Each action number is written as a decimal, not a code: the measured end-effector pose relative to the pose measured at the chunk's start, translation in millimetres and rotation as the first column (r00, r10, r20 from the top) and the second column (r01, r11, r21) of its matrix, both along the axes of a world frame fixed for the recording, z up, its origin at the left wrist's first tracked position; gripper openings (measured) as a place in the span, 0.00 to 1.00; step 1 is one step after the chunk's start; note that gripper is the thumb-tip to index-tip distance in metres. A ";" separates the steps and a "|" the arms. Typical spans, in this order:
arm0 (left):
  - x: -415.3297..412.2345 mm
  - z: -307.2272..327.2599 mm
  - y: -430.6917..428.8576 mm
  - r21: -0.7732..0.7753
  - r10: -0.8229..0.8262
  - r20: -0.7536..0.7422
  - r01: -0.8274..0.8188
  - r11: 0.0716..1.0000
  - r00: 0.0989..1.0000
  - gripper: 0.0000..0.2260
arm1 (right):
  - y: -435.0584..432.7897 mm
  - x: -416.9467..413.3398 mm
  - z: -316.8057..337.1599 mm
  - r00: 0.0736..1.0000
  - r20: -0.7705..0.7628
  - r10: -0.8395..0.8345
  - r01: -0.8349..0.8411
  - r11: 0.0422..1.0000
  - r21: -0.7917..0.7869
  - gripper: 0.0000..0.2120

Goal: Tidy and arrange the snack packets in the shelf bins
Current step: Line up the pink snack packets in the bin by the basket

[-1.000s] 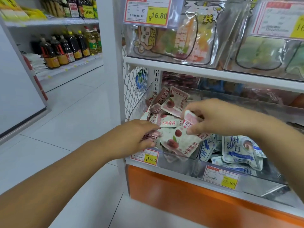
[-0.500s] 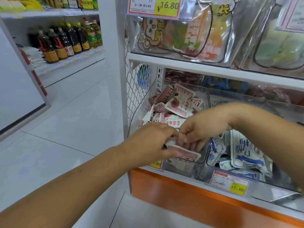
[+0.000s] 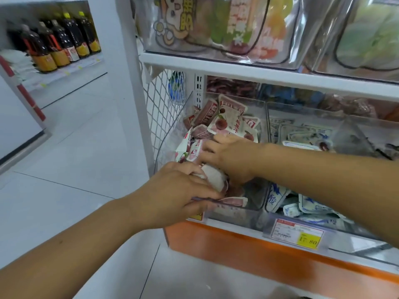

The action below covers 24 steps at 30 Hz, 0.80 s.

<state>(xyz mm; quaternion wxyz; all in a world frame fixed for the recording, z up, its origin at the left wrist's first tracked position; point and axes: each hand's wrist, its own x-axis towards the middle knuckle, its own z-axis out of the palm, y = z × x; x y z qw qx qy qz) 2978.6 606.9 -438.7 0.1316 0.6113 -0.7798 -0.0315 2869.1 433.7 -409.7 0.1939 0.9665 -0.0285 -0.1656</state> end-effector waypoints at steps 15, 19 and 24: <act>-2.9 -5.7 1.2 -0.030 0.049 -0.107 -0.052 0.998 0.993 0.19 | -33.3 -37.8 47.2 0.820 -0.021 -0.573 0.197 0.247 0.949 0.16; -9.2 0.7 2.6 -0.067 0.114 -0.353 -0.146 0.987 0.929 0.12 | -18.9 -56.3 48.4 0.745 -0.080 -0.662 0.041 -0.074 0.996 0.18; -16.2 20.4 -3.6 0.025 0.305 -0.799 -0.478 0.878 0.518 0.17 | 3.3 -75.7 42.2 0.714 -0.018 -0.700 -0.174 -0.203 0.964 0.20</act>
